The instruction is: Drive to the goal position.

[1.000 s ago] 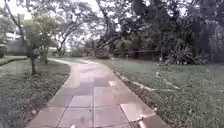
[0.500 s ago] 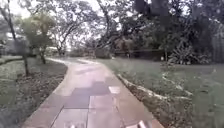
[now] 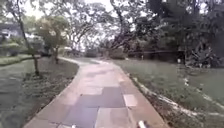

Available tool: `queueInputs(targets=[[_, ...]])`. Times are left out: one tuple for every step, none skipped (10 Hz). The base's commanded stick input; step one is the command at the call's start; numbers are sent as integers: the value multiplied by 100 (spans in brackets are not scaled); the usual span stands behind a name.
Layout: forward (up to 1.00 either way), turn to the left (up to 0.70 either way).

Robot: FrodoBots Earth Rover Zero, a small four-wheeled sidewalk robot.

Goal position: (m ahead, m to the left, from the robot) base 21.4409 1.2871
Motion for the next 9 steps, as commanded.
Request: queueInputs(targets=[[100, 1], [100, 2], [100, 2], [100, 2], [100, 2], [100, 2], [100, 2], [100, 2], [100, 2]])
